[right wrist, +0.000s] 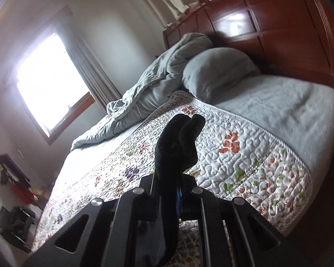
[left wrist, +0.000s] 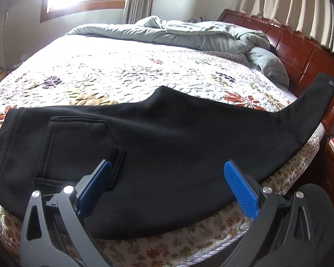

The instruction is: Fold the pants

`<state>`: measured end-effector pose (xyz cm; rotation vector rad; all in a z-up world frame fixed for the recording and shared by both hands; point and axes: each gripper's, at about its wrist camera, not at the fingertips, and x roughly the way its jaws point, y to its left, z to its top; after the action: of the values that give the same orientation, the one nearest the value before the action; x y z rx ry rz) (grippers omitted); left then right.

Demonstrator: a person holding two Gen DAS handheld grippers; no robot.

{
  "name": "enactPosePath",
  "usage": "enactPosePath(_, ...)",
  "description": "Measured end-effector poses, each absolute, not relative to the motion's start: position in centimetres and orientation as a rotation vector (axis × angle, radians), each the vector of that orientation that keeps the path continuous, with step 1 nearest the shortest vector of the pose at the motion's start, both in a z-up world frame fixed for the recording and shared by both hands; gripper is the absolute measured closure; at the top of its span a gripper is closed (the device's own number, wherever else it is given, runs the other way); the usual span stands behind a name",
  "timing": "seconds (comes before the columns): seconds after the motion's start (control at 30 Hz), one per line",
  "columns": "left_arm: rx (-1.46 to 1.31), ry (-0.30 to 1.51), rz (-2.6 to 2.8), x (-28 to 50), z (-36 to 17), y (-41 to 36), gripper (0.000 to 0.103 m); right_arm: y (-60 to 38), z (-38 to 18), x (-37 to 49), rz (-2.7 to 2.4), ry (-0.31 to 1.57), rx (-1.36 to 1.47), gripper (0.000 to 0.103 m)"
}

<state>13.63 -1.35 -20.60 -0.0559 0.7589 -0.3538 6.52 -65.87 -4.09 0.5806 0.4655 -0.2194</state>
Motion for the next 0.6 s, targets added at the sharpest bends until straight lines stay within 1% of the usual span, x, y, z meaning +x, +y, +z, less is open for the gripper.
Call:
enactPosePath(0.27, -0.096, 0.735, -0.368, 13.2, -20.1, -0.1, 0.003, -58.9, -0.7, 8.0, -0.232, 0.493, 0.344, 0.092)
enactPosePath(0.6, -0.156, 0.716, -0.366, 12.6, -19.5, 2.2, 0.003, -49.7, 1.1, 10.2, -0.226, 0.51, 0.045, 0.092)
